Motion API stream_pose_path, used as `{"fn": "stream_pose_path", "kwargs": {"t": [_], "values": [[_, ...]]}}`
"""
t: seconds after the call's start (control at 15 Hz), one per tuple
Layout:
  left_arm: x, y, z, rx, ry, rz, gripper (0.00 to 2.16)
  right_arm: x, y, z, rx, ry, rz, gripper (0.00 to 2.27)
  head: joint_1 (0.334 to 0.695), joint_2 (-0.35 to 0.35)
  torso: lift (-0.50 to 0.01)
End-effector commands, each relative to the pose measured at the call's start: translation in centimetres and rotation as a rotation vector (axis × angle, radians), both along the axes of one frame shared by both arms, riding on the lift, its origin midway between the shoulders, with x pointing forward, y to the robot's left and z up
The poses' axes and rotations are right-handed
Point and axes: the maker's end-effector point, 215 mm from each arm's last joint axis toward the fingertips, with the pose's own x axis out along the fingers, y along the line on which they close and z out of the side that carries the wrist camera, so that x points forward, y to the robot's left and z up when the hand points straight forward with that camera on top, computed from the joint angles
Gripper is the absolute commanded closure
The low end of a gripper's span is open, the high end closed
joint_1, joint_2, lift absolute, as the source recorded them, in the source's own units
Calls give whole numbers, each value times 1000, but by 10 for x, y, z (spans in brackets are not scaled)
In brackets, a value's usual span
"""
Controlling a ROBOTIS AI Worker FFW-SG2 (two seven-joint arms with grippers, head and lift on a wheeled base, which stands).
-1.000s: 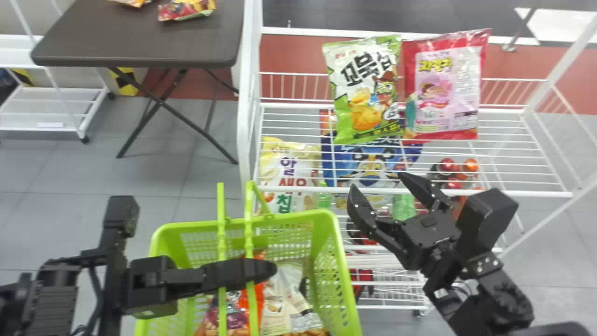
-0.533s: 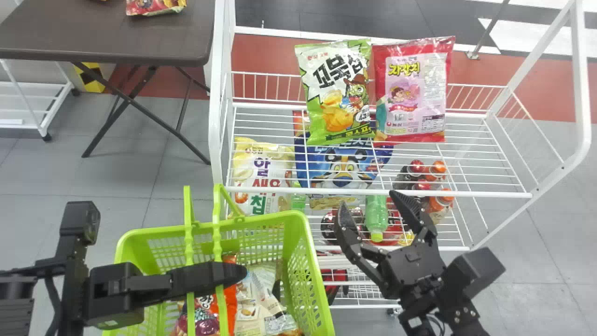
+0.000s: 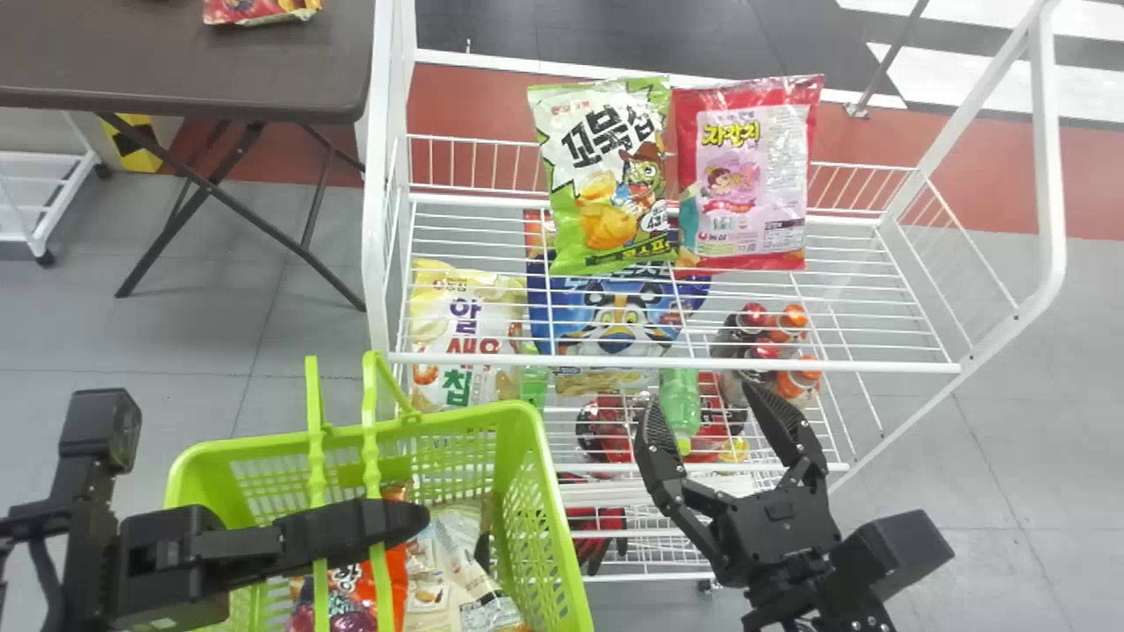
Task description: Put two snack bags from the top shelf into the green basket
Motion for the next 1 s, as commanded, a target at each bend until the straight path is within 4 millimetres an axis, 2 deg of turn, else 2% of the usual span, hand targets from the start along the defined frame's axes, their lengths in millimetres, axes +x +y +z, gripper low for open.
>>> {"fn": "stream_pose_path", "kwargs": {"t": [0.0, 0.93], "values": [[-1, 0, 0, 0, 3, -3, 2142, 0, -1, 0, 0, 0, -2, 83, 695, -177, -1], [-2, -2, 1, -2, 0, -6, 2142, -3, -3, -2, 3, 8, -6, 83, 695, -182, -1]]}}
